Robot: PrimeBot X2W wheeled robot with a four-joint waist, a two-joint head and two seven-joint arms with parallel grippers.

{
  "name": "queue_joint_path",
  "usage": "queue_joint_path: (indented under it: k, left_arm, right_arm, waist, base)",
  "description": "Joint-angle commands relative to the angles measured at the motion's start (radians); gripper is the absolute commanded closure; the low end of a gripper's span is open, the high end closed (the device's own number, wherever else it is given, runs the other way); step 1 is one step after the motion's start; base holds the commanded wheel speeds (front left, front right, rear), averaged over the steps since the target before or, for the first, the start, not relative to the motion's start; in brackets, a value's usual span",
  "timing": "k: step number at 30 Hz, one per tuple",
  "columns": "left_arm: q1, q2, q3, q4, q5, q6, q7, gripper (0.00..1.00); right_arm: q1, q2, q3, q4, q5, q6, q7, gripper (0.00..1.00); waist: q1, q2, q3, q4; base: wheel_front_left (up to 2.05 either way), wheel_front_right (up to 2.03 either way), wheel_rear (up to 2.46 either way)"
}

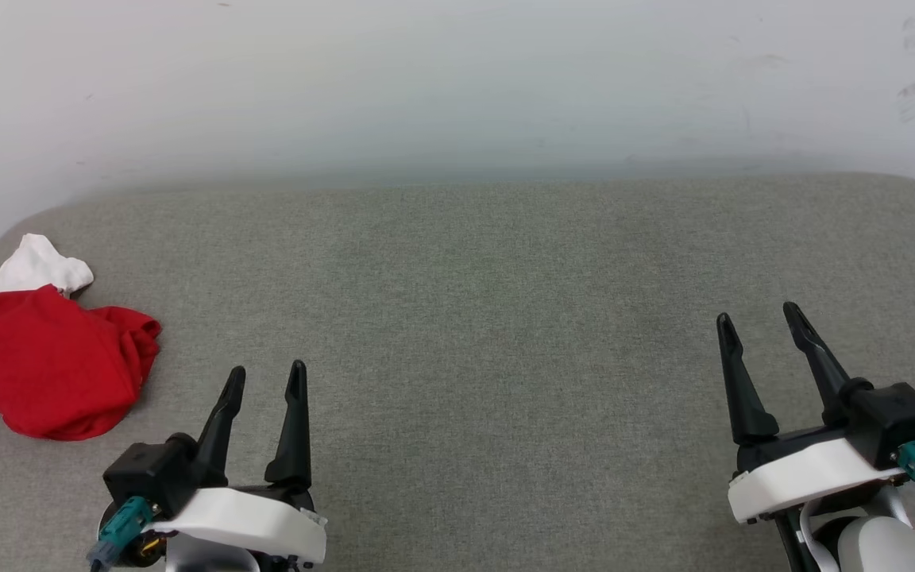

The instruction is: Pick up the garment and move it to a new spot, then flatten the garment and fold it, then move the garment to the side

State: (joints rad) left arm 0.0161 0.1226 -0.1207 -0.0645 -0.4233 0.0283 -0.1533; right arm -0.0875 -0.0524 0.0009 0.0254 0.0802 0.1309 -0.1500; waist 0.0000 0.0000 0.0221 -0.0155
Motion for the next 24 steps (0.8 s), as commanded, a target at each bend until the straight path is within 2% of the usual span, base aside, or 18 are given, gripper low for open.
queue_joint_path:
  k: [1,8,12,16,20,24]
  left_arm:
    - [-0.001,0.014,-0.012,0.005,0.021,0.008,-0.009,0.00]
    - [-0.014,0.044,-0.064,0.033,0.086,0.046,-0.026,0.00]
    - [-0.007,0.032,-0.057,0.013,0.073,0.053,-0.035,0.00]
    - [0.011,0.003,-0.013,-0.003,0.058,0.021,-0.045,0.00]
    - [0.028,-0.030,0.051,0.004,0.052,-0.034,-0.053,0.00]
    - [0.045,-0.053,0.101,0.015,0.081,-0.089,-0.062,0.00]
  right_arm:
    - [-0.022,0.002,-0.002,-0.011,-0.027,0.000,-0.013,0.00]
    - [-0.018,0.002,-0.006,-0.010,-0.096,0.000,-0.029,0.00]
    - [-0.016,0.003,-0.017,-0.006,-0.088,0.000,-0.038,0.00]
    - [-0.013,0.003,-0.030,-0.002,-0.037,0.000,-0.047,0.00]
    - [-0.004,0.002,-0.041,0.030,0.064,0.000,-0.056,0.00]
    - [-0.004,0.002,-0.041,0.068,0.104,0.000,-0.065,0.00]
  waist:
    - [0.0000,0.0000,0.000,0.000]
    - [0.0000,0.0000,0.004,-0.002]
    - [0.0000,0.0000,0.006,-0.004]
    - [0.0000,0.0000,0.009,-0.005]
    - [0.0000,0.0000,0.009,-0.006]
    - [0.0000,0.0000,0.007,-0.007]
  base:
    - [0.00,0.00,0.00]
    - [0.00,0.00,0.00]
    - [0.00,0.00,0.00]
    - [0.00,0.00,0.00]
    - [0.00,0.00,0.00]
    - [0.00,0.00,0.00]
